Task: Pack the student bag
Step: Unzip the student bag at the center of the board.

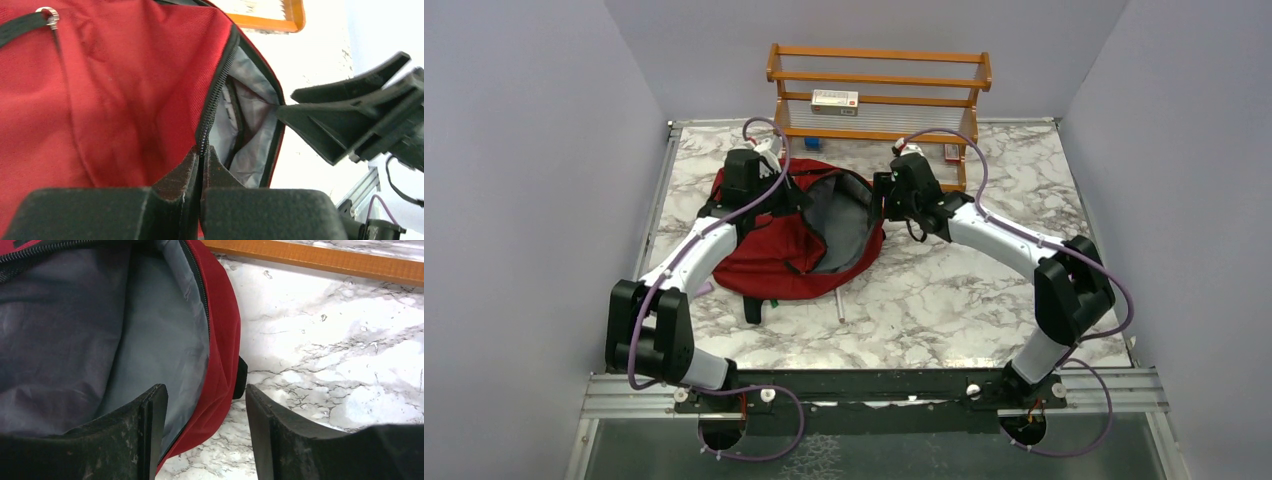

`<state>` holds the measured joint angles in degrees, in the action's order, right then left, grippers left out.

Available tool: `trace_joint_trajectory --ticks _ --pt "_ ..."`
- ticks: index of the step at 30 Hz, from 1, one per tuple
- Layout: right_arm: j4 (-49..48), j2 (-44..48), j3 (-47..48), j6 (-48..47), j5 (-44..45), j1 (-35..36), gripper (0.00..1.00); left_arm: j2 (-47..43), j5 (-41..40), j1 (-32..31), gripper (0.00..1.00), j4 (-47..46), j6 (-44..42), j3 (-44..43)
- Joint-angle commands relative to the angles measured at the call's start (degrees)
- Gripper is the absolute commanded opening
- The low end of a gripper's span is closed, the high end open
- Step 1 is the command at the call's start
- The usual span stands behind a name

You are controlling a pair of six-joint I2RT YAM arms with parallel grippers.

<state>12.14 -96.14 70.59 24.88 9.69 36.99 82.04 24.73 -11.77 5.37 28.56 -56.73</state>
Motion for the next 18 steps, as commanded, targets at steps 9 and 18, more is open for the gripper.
trace_joint_trajectory --ticks 9,18 --pt "3.23 -4.5 4.52 1.04 -5.9 -2.44 0.3 1.97 1.54 -5.1 0.0 -0.22 -3.77 -4.8" --pt "1.28 -0.54 3.77 0.14 -7.28 -2.83 0.01 4.46 2.86 -8.78 0.0 -0.04 -4.68 -7.0"
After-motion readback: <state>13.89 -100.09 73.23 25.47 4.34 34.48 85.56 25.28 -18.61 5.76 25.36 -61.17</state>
